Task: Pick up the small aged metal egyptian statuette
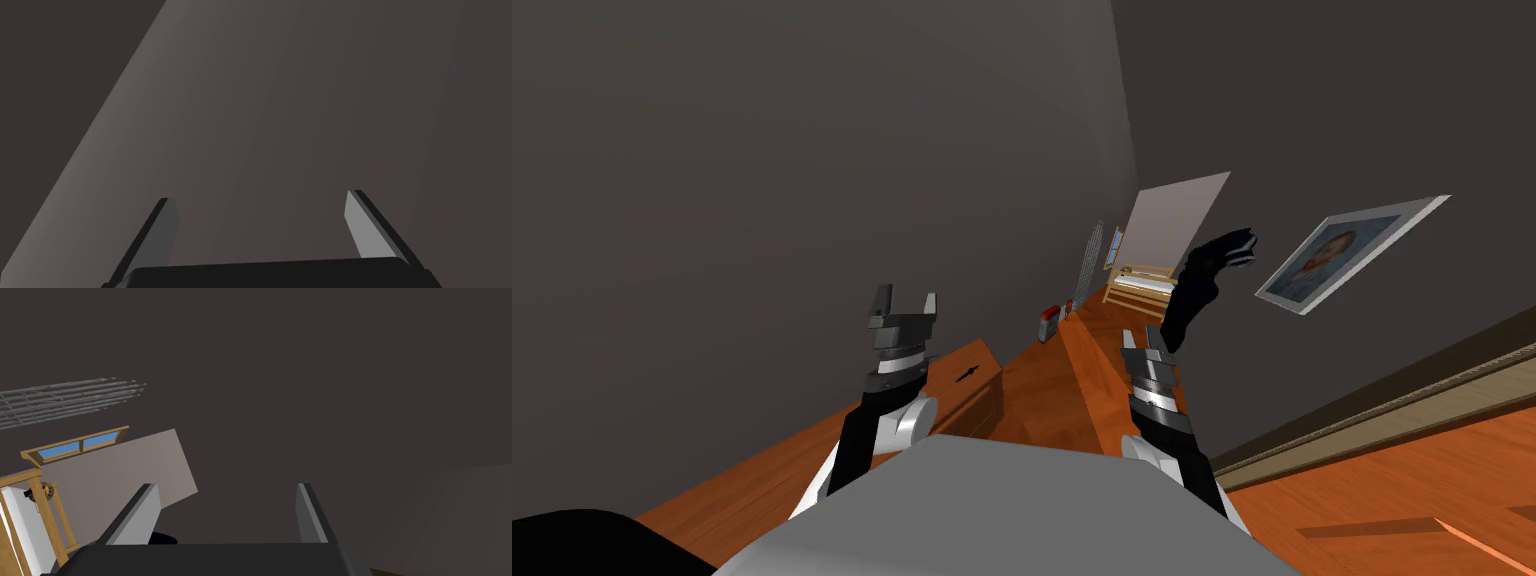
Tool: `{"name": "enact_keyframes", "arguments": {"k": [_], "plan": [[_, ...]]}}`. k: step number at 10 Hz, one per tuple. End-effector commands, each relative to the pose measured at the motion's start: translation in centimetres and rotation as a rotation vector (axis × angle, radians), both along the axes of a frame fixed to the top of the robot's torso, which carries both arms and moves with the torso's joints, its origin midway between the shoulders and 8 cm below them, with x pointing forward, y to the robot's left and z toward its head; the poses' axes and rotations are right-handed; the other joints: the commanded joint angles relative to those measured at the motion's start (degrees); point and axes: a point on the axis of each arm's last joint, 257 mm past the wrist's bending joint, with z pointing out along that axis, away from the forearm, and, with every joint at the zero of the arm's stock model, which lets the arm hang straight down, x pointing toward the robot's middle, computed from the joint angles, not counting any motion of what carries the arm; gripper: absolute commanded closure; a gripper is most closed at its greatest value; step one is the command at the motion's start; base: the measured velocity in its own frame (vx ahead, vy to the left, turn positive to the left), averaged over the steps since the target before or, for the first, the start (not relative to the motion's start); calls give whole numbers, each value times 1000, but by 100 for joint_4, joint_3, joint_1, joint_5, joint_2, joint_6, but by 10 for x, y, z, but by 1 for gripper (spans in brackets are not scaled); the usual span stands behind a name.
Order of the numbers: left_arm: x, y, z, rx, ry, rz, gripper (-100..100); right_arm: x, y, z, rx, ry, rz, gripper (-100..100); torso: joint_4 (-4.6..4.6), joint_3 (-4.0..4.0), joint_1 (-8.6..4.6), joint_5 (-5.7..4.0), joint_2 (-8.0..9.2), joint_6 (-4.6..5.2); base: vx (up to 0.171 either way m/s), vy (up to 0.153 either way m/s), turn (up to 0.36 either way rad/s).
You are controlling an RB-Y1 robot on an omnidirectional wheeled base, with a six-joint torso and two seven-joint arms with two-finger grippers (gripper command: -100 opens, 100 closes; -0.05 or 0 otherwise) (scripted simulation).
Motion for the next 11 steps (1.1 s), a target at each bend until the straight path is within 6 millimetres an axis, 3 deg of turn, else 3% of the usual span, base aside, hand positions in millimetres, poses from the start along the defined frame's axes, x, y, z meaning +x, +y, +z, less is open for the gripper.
{"name": "enact_keyframes", "arguments": {"k": [1,6,7,11], "plan": [[5,-1,-4,12,22,-20,-100,0,0,0,0,0,0,0,0,0,0,0,0,0,10,-8,-31],[41,15,-43,-24,181,-107,-100,0,0,0,0,0,0,0,-4,-10,-13,-2,-17,1,36,-30,-79],[41,15,-43,-24,181,-107,-100,0,0,0,0,0,0,0,-5,-11,-16,-3,-19,2,31,-27,-30],[68,38,-86,-116,325,-156,-100,0,0,0,0,0,0,0,-4,-10,-11,-3,-16,-1,42,-28,-77]]}}
